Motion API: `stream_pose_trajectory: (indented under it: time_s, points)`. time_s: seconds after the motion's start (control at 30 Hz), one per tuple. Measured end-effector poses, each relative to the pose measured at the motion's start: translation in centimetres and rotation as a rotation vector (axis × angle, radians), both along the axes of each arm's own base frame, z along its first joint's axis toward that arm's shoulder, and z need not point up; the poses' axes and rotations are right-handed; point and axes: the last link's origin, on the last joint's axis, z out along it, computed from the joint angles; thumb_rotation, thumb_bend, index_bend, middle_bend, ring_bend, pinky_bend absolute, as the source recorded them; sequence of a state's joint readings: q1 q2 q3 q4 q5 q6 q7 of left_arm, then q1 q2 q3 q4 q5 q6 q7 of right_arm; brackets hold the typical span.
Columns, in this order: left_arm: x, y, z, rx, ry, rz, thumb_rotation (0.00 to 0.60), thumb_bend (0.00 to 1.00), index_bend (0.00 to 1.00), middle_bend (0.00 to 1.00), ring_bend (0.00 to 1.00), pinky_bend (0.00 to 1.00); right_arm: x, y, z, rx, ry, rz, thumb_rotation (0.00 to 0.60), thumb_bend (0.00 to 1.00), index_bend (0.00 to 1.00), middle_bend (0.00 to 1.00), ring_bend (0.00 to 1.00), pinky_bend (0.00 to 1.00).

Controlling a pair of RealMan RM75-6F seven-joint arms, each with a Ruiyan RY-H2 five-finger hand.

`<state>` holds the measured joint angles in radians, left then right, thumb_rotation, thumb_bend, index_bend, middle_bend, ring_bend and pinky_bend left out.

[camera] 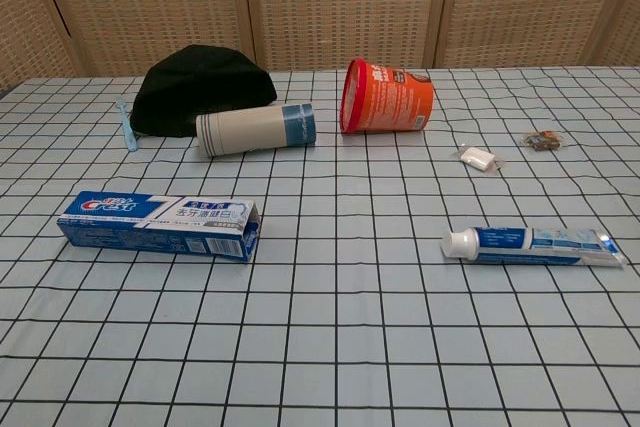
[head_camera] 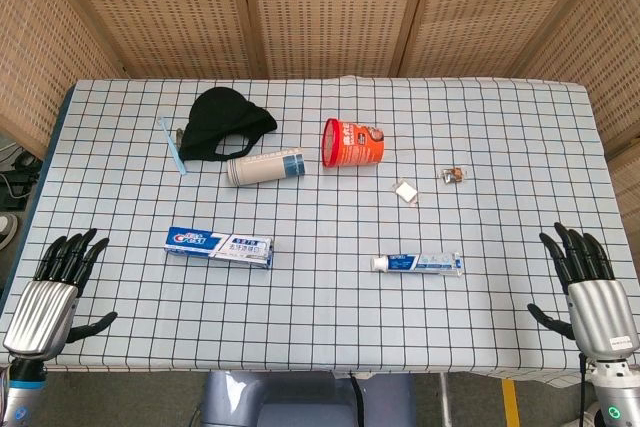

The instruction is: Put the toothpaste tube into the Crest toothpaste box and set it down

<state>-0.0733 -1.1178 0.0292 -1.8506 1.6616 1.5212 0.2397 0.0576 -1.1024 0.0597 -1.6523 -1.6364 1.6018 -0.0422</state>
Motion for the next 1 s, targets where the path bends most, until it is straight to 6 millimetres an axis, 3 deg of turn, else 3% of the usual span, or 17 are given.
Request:
stream_pose_trajectory:
  time_s: [0.2, 0.4, 0.6, 0.77, 1.0]
  points:
    - [-0.1, 0.0, 0.0, -0.008, -0.007, 0.007, 0.6, 0.0, 0.0, 0.0, 0.0, 0.0, 0.0, 0.0, -0.4, 0.022, -0.009, -0.007, 0.6, 0.0, 0.12, 0.04, 0.0, 0.0]
    - [0.1, 0.4, -0.1, -0.008, -0.02, 0.004, 0.6, 0.0, 0.0, 0.0, 0.0, 0.0, 0.3, -0.9, -1.4, 0.126, -0.063, -0.008, 0.6, 0.0, 0.16, 0.11, 0.01, 0.0]
    - [0.1, 0.6, -0.5, -0.015, -0.008, 0.014, 0.6, 0.0, 0.0, 0.0, 0.0, 0.0, 0.9, -4.7, -3.9, 0.291, -0.063, -0.03, 0.6, 0.01, 0.28, 0.25, 0.16, 0.1]
    - [-0.3, 1.2, -1.0, -0.028, 0.0, 0.05, 0.6, 0.0, 0.0, 0.0, 0.0, 0.0, 2.0, -9.2, -7.4, 0.373, -0.031, -0.048, 0.6, 0.07, 0.36, 0.37, 0.27, 0.2]
    - [-0.4, 1.6, -1.2, -0.036, 0.005, 0.067, 0.6, 0.0, 0.0, 0.0, 0.0, 0.0, 1.8, -11.6, -11.2, 0.391, 0.051, -0.093, 0.6, 0.14, 0.39, 0.41, 0.32, 0.25]
